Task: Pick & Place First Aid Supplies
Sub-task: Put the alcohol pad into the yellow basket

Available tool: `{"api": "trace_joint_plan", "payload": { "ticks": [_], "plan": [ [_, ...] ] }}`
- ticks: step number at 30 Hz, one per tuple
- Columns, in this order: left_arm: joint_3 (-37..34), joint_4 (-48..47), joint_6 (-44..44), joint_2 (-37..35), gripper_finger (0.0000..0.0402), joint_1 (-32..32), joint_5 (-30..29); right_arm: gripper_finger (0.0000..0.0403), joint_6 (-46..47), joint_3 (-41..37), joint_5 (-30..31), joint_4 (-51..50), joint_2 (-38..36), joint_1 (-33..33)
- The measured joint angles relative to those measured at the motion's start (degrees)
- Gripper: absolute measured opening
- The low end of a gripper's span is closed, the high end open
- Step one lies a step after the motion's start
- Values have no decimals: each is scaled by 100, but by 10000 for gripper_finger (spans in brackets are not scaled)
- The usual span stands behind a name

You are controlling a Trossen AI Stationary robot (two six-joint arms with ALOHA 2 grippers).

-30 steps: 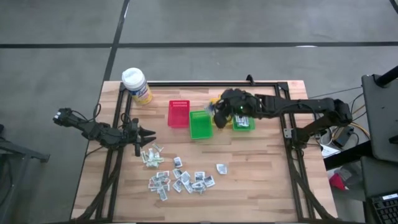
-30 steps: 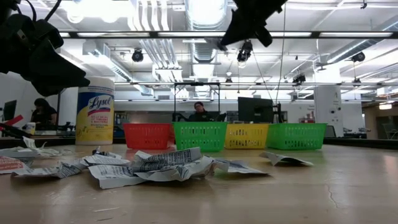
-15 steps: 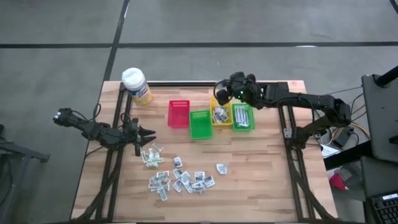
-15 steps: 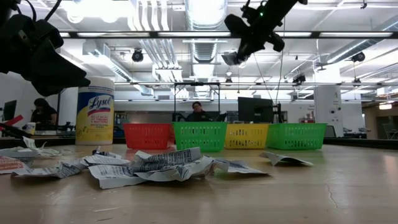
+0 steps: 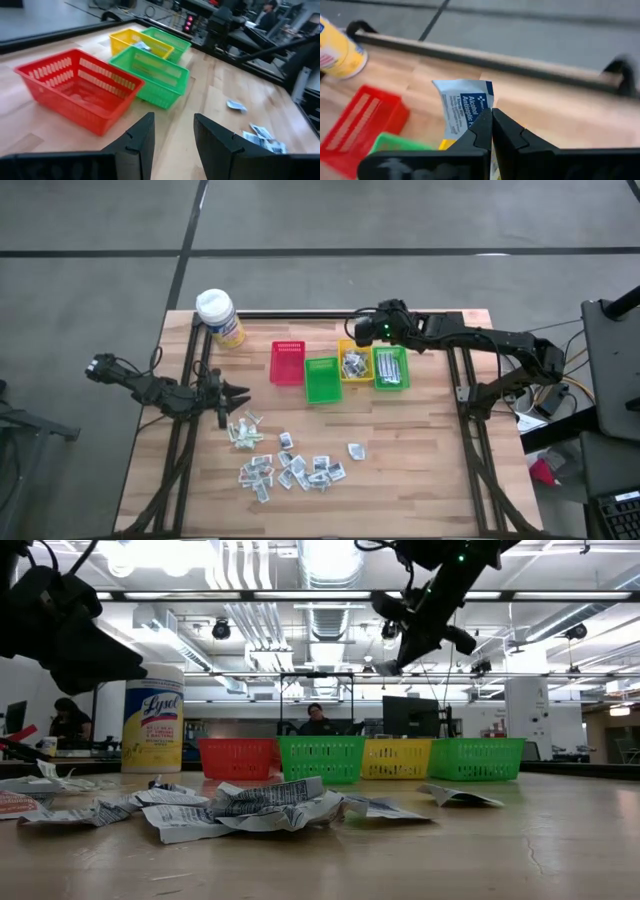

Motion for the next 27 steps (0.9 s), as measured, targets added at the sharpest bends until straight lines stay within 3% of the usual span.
{"api": "trace_joint_plan", "payload": {
  "ticks": [11, 27],
  "plan": [
    [2, 0, 2, 0, 131, 2, -406, 8, 1460, -126, -1412, -273, 2, -122],
    [4, 0, 4, 0, 131, 0, -415, 8, 2382, -126, -2208, -763, 252, -125]
  ]
}}
